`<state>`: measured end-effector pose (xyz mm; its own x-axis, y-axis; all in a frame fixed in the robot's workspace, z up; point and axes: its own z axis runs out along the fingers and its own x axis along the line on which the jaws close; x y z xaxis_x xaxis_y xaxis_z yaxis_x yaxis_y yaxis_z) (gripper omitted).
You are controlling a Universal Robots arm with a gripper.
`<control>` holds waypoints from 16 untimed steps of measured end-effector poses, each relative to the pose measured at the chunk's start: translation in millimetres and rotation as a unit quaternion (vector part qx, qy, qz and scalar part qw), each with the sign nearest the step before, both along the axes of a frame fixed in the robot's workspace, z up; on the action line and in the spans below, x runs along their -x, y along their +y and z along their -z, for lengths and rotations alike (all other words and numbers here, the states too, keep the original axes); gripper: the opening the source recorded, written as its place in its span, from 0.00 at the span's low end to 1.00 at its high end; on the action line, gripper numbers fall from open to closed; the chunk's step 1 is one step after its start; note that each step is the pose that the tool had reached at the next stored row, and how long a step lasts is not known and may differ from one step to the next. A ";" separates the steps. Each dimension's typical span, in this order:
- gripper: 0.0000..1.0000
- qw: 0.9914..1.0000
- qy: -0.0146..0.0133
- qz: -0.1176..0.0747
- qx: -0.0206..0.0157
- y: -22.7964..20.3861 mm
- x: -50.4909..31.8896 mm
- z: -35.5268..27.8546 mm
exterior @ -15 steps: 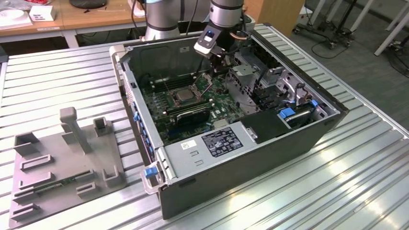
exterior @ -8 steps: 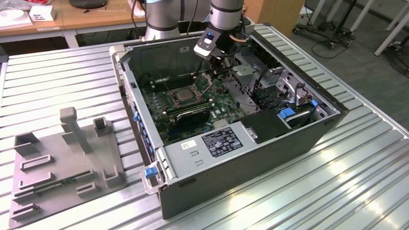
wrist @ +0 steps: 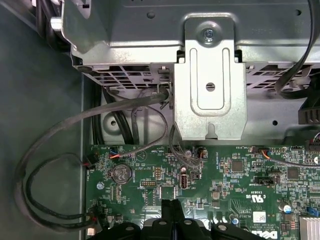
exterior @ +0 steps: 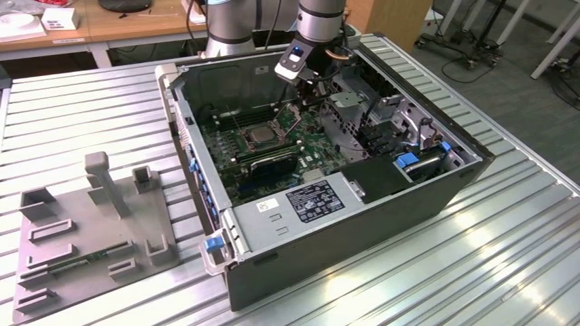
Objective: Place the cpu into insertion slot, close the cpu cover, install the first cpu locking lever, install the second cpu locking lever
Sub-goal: 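Close the cpu cover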
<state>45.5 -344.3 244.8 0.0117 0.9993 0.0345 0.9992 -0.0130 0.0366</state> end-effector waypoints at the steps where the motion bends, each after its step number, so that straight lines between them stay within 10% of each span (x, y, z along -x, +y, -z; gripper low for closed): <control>1: 0.11 1.000 0.000 0.000 0.000 0.0 0.0 0.0; 8: 0.11 1.000 0.010 0.000 0.000 0.0 -0.2 2.2; 16: 0.11 1.000 0.009 0.000 0.000 0.0 1.4 2.3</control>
